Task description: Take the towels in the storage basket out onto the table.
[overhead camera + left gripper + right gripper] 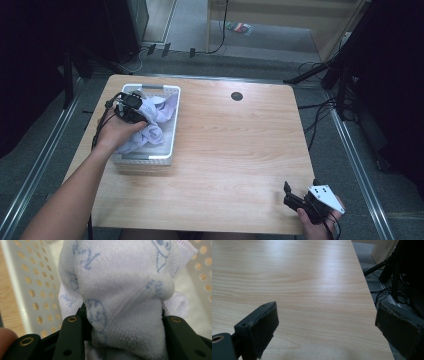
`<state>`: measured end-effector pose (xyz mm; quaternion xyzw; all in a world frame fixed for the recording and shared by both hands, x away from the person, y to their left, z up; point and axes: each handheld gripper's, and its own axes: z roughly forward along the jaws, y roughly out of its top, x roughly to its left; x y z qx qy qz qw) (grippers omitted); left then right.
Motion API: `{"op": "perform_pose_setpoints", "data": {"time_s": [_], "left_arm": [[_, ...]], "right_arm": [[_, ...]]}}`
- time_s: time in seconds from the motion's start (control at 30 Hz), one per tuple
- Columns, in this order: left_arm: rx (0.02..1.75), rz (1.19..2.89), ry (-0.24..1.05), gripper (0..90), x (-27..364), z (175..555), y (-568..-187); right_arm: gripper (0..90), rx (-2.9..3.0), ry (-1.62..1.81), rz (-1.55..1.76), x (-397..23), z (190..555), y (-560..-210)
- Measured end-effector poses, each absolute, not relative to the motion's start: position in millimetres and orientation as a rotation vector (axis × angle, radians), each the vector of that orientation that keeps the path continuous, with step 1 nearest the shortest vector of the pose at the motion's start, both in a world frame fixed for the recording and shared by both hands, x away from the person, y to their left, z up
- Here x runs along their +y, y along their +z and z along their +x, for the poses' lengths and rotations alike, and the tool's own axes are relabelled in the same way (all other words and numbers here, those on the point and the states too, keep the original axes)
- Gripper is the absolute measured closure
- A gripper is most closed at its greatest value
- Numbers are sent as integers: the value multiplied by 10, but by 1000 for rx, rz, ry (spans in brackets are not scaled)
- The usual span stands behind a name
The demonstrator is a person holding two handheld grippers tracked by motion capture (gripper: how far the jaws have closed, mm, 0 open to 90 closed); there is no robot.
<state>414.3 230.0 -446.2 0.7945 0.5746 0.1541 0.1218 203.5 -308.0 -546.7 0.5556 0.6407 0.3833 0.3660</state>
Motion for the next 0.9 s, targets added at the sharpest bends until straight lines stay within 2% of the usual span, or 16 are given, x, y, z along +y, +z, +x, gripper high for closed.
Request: {"op": "perform_pose_setpoints", "data": {"time_s": [0.33, 0.9], "left_arm": [[1663, 2279, 478, 551, 2385, 4094, -4146], [1617, 2258, 508, 548, 2372, 4033, -3829]], "right_arm": [[49, 1651, 981, 1428, -3082, 2040, -5468], [49, 1649, 988, 1428, -3084, 2036, -5467]]}}
